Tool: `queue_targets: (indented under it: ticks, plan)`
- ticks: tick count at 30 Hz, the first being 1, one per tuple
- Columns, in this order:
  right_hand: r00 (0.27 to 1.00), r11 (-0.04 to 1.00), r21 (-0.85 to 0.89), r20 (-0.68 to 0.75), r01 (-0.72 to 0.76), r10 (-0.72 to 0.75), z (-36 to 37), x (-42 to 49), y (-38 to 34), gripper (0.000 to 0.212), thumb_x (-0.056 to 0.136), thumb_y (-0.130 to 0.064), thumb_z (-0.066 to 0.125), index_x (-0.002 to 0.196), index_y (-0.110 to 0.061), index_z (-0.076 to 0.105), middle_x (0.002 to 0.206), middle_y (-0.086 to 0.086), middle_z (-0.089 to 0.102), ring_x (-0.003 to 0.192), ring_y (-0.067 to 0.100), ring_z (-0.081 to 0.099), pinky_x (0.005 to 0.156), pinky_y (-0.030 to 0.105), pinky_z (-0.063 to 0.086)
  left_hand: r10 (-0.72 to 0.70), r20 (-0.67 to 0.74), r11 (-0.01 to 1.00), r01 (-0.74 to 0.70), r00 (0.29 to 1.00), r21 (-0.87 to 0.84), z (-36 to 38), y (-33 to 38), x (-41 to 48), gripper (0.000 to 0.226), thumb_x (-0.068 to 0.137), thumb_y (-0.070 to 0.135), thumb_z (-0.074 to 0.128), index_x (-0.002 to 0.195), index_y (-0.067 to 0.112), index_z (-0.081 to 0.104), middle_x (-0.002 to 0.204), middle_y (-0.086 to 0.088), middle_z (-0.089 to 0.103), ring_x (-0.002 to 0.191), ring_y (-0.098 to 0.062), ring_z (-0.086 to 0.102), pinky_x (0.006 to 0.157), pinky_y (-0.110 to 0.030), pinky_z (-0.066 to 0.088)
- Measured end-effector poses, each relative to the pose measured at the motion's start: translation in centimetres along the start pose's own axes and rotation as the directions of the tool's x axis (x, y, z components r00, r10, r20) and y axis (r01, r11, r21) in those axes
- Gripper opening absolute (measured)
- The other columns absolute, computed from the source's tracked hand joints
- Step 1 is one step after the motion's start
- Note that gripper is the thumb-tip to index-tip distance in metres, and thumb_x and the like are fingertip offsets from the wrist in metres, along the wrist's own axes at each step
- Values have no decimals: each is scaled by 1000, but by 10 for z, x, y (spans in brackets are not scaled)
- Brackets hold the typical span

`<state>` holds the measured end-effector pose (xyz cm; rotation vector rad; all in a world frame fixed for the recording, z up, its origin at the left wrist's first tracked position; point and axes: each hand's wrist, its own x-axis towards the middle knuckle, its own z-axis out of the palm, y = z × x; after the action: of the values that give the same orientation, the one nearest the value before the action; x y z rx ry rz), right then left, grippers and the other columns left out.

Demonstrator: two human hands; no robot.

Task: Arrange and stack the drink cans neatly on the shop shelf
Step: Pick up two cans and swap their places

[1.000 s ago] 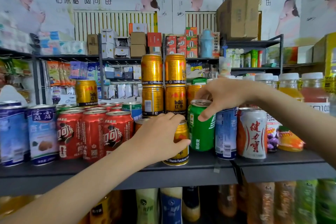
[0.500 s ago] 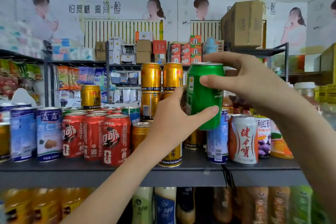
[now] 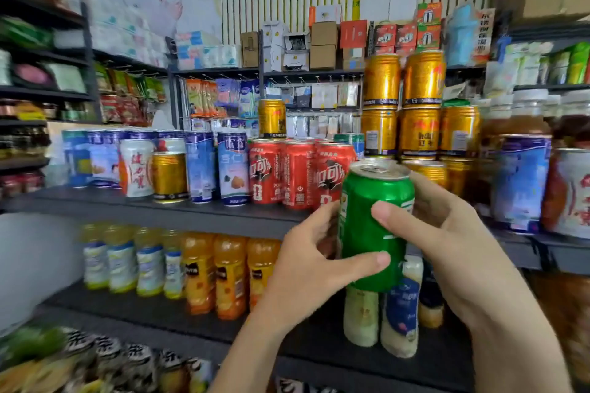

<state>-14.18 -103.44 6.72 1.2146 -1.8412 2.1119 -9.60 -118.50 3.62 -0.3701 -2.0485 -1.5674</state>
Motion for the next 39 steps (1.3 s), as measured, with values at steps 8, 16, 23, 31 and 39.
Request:
queue_targets:
  ticks: [8, 16, 23, 31, 39]
  plan:
    - [969, 978, 60, 158, -201, 190, 165, -18, 29, 50, 58, -26, 76, 107, -27, 67, 100, -8, 73, 94, 8, 68, 74, 21, 55, -222, -52, 974, 224, 974, 33, -149, -24, -99, 52, 60, 29, 81, 108, 39, 62, 108, 18, 69, 103, -3, 64, 83, -23, 52]
    - [945, 967, -11, 210, -253, 250, 284, -8, 45, 54, 63, -35, 83, 114, -33, 63, 106, -17, 70, 100, 3, 65, 87, 32, 54, -297, -160, 953, 303, 941, 14, -253, -28, -145, 50, 67, 22, 83, 112, 29, 61, 103, 10, 71, 96, -8, 67, 79, -26, 55]
    - [951, 979, 3, 238, -204, 197, 319, 22, 54, 45, 73, -26, 79, 115, -30, 62, 106, -15, 70, 99, 1, 65, 83, 25, 53, -256, -175, 957, 275, 951, 92, -297, -35, -126, 59, 51, 44, 79, 107, 33, 62, 100, 12, 72, 95, -8, 67, 79, -28, 55]
    - [974, 974, -196, 168, -114, 149, 279, 64, 64, 63, 61, -62, 76, 117, -38, 60, 111, -17, 67, 103, -1, 62, 89, 29, 52, -201, -84, 973, 209, 976, 99, -283, -51, -62, 53, 55, 38, 80, 105, 32, 65, 100, 14, 71, 97, -1, 65, 75, -18, 52]
    - [981, 938, -323, 98, -129, 169, 252, 105, 63, 42, 68, -40, 77, 107, -35, 62, 98, -15, 70, 90, 0, 65, 85, 29, 54, -165, 64, 979, 155, 984, 132, -280, -68, -3, 39, 72, 24, 79, 106, 34, 62, 101, 21, 70, 95, 7, 63, 80, -19, 51]
